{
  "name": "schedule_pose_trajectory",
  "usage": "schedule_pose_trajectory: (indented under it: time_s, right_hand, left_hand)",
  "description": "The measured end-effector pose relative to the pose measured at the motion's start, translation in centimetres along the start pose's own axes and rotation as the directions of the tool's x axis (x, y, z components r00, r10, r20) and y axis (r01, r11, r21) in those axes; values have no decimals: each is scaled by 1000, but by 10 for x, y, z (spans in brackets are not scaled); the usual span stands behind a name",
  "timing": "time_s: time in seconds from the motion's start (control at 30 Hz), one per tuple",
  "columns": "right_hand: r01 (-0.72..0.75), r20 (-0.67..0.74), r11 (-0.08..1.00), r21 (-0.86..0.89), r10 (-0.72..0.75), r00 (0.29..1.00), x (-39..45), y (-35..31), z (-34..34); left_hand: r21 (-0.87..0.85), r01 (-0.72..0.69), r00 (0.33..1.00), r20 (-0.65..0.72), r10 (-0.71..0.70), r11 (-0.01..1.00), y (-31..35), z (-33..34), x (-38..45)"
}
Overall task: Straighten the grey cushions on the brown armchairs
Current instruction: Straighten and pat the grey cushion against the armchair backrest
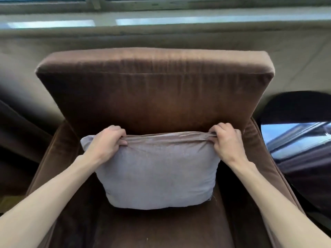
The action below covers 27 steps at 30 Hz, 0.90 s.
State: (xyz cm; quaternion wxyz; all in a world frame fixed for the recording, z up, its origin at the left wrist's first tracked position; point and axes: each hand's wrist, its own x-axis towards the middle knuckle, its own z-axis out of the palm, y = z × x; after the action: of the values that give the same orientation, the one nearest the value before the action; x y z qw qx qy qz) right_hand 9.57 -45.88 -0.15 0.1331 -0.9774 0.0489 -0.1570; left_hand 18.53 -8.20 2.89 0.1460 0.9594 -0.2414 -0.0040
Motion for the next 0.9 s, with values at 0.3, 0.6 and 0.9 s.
schedule_pose_trajectory:
  time_s: [0.3, 0.6, 0.9]
  right_hand:
    - [-177, -18, 984, -35, 176, 984, -28, -15, -15]
    - [40, -201, 997, -60, -51, 978, -101, -98, -113]
    - [26, -160, 996, -81, -39, 986, -225, -181, -266]
  left_hand:
    - [31, 67, 965, -255, -57, 997, 16, 8, -27]
    - [68, 93, 871, -488, -49, 993, 97, -53, -126]
    - [84, 175, 843, -527, -106, 981, 199, -157, -286]
